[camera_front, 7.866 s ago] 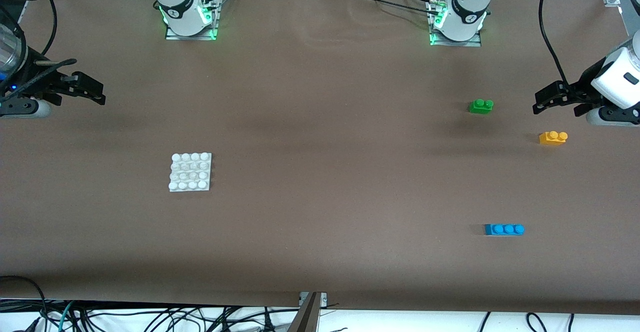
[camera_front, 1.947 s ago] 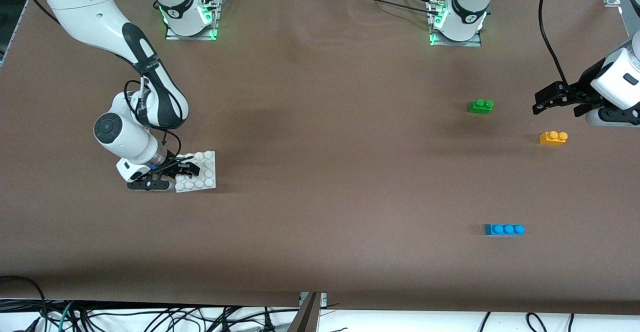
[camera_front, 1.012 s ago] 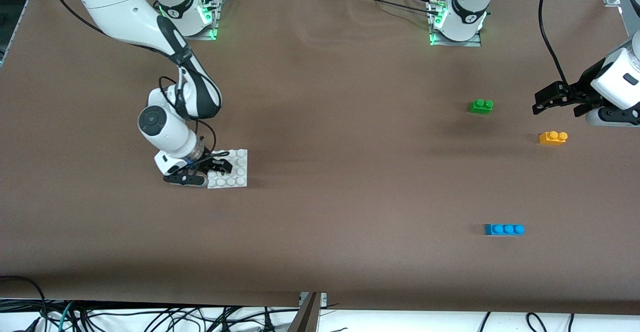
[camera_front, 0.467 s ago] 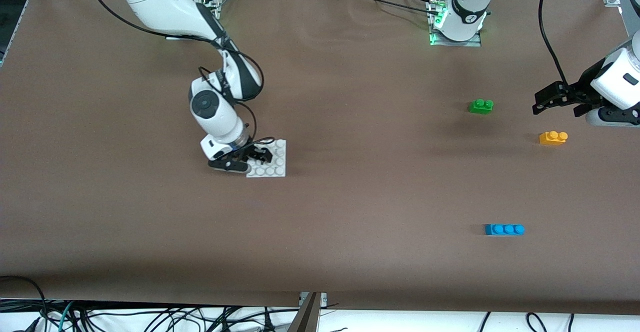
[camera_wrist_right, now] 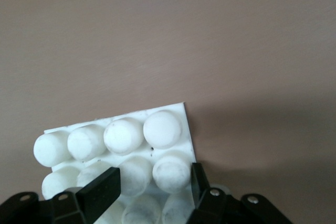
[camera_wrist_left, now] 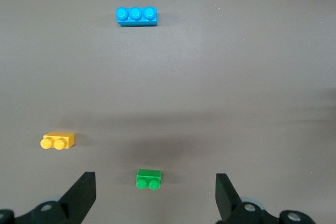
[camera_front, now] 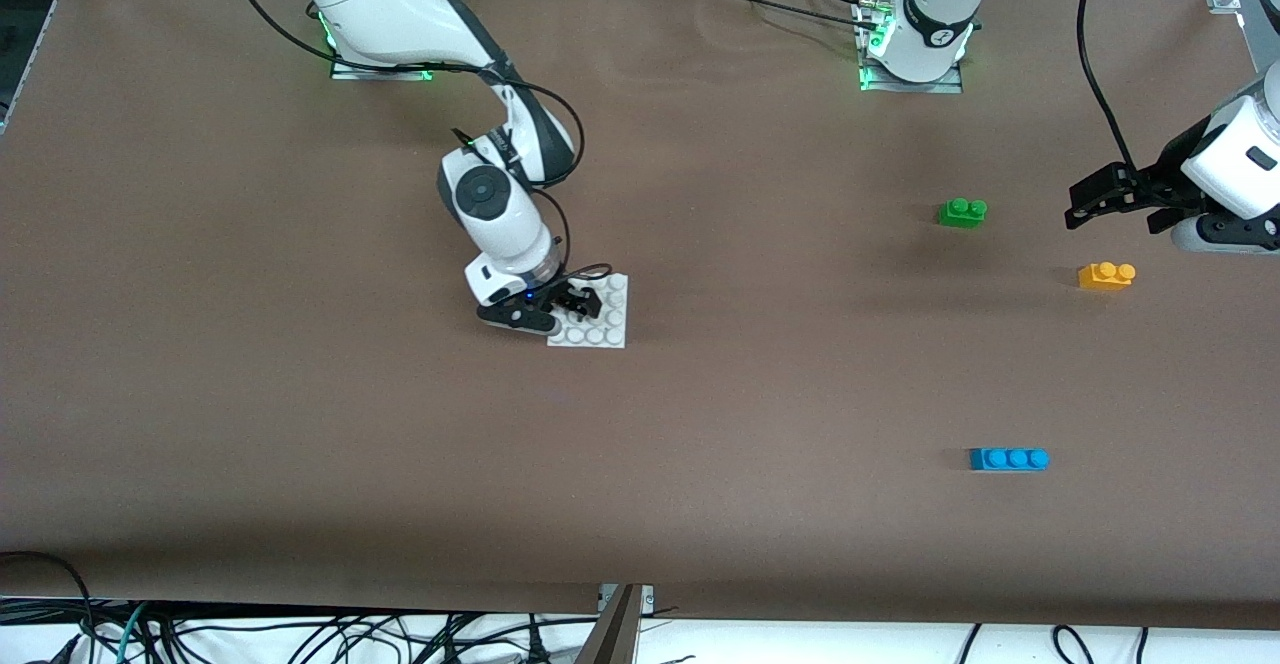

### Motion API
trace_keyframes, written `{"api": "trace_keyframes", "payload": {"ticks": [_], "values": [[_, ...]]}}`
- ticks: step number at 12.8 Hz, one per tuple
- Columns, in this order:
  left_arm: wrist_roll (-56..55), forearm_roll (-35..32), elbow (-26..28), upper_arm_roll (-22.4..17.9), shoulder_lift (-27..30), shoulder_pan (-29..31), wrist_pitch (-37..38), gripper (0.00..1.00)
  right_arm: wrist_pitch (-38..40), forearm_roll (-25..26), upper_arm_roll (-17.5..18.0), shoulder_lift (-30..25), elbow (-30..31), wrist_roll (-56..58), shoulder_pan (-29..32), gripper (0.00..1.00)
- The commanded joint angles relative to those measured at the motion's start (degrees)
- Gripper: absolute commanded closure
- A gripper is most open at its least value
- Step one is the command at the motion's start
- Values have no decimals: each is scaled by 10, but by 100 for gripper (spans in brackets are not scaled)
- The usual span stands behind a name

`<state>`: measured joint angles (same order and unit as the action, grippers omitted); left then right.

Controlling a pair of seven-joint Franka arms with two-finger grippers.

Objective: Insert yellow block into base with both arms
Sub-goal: 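Slide the white base plate toward the table middle with the right gripper, then release the base plate and retract the right gripper to rest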

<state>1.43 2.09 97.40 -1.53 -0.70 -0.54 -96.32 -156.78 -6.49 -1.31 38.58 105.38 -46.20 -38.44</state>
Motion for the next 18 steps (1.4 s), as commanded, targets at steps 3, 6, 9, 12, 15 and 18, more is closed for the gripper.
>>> {"api": "trace_keyframes", "payload": {"ticks": [3, 6, 9, 12, 15, 18], "values": [[-6, -11, -16, 0, -6, -2, 12, 0, -3, -3, -22, 66, -70, -75, -80, 38], [-6, -11, -16, 0, -6, -2, 12, 0, -3, -1, -23, 67, -83, -75, -109, 38], [-6, -11, -16, 0, -6, -2, 12, 0, -3, -1, -23, 68, -92, -81, -129, 38], [-6, -11, -15, 0, -6, -2, 12, 0, -3, -1, -23, 68, -96, -88, -136, 38], [-6, -11, -16, 0, -6, -2, 12, 0, -2, -1, -33, 67, -100, -86, -135, 38], [-6, -11, -15, 0, -6, -2, 12, 0, 48, -5, -45, 61, -129, -80, -130, 25]]}}
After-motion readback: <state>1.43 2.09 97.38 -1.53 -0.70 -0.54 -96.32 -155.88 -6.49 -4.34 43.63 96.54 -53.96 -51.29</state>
